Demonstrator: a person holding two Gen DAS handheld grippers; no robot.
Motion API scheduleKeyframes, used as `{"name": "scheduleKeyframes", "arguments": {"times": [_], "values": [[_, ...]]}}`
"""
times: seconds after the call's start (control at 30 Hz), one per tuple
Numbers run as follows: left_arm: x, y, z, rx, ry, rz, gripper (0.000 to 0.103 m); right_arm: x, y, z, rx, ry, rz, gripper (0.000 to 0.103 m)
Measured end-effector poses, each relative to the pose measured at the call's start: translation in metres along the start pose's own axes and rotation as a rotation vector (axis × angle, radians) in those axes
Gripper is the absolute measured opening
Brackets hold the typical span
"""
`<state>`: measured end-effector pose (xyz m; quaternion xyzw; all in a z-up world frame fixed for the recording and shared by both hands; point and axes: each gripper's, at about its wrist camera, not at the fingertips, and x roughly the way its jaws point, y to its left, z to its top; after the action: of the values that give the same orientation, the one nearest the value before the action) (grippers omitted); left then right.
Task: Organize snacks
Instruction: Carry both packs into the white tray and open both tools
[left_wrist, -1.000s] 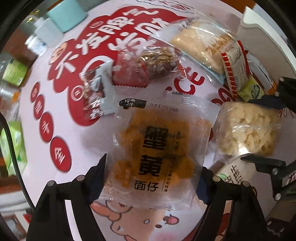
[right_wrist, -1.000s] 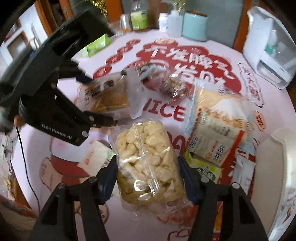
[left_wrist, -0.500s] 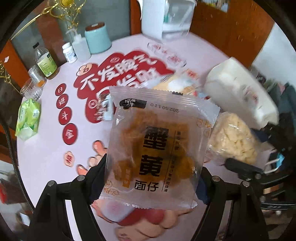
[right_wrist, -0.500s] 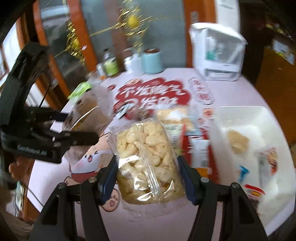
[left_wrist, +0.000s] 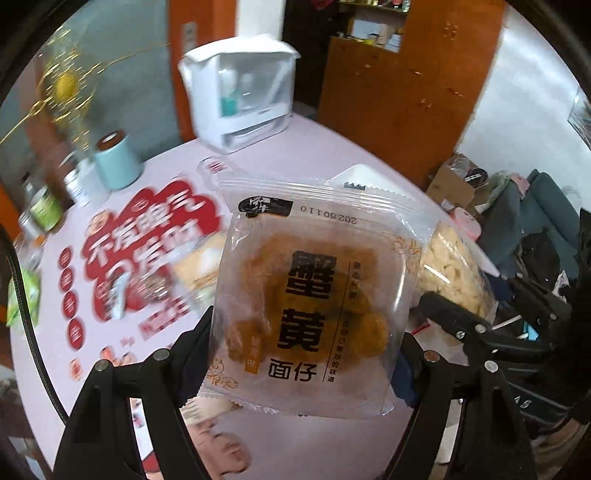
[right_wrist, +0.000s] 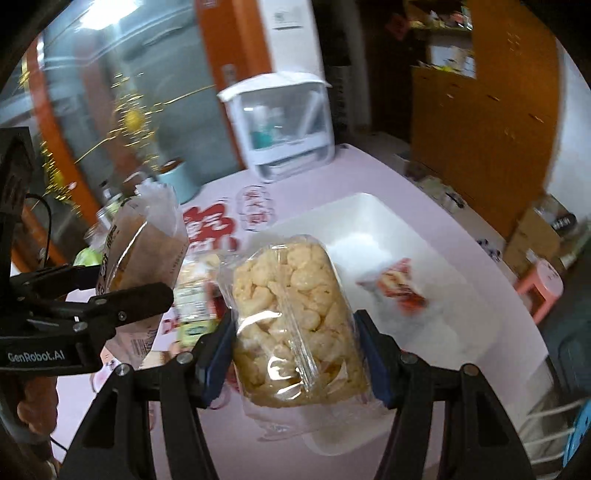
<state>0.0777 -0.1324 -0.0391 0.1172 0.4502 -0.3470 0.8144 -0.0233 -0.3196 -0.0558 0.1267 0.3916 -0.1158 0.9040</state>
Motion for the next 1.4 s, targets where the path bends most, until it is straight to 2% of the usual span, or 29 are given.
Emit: {"name": "scheduleKeyframes", "arguments": {"times": [0.13, 0.3, 0.5, 0.67, 0.83, 0.9, 1.07, 1.4], "values": [[0.023, -0.039, 0.02, -0.008, 0.004, -0.021, 0.079, 0.008, -0.036, 0.004, 0.032, 0.01, -0.04, 0.063], [0.063, -0.084, 0.04, -0.024, 0.032, 0.002, 0.079, 0.024, -0.07, 0.007, 0.044, 0.034, -0.076, 0.063], [0.101, -0.11, 0.051, -0.043, 0.056, 0.059, 0.079, 0.038, -0.093, 0.009, 0.022, 0.051, -0.103, 0.064], [0.124, -0.107, 0.054, -0.089, 0.083, 0.091, 0.083, 0.051, -0.106, 0.012, 0.006, 0.077, -0.106, 0.067], [0.143, -0.096, 0.053, -0.149, 0.138, 0.017, 0.085, 0.052, -0.104, 0.013, -0.04, 0.04, -0.127, 0.074], [0.145, -0.092, 0.052, -0.17, 0.151, 0.045, 0.086, 0.052, -0.104, 0.015, -0.047, 0.033, -0.127, 0.074], [0.131, -0.09, 0.048, -0.141, 0.106, 0.134, 0.101, 0.054, -0.101, 0.013, -0.055, 0.049, -0.108, 0.074], [0.097, -0.069, 0.022, -0.178, 0.099, 0.16, 0.102, 0.038, -0.079, 0.006, -0.057, 0.048, -0.08, 0.074]]}}
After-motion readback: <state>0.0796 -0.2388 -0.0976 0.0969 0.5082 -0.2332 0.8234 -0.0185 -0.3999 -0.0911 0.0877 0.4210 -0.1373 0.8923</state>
